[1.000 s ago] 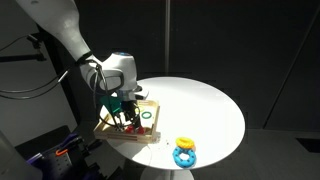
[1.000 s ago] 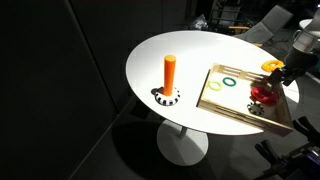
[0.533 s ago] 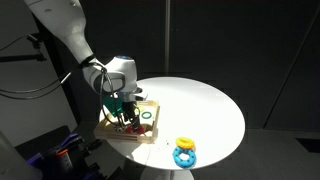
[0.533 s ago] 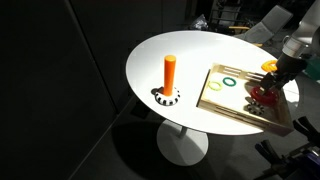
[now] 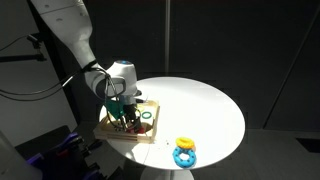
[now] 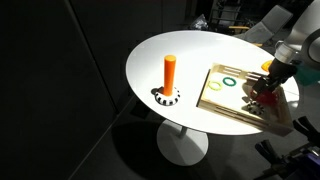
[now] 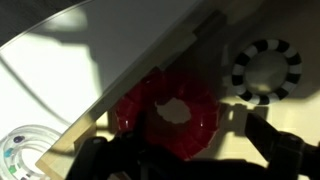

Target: Move the red ring from the tray to the table

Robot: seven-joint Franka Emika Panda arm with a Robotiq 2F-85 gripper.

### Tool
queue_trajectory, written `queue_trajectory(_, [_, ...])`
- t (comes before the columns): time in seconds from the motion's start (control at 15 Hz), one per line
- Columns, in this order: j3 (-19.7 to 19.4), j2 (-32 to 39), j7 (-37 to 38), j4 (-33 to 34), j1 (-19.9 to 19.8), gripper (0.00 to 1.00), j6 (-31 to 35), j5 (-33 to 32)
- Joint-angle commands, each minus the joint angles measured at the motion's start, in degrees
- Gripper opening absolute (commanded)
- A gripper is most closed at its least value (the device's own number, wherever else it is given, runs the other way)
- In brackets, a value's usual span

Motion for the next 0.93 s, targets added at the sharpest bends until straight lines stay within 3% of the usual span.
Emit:
queue_trajectory(0.0, [0.4, 2.9, -0.9, 1.9, -0.1, 0.73, 1.4, 0.8])
queue_trajectory(0.53, [0.5, 0.6, -0.8, 4.1, -0.1, 0.08, -2.3, 0.9])
queue_trajectory(0.87, [-0.6, -4.0, -0.8, 6.4, -0.5, 0.10, -4.8, 0.5])
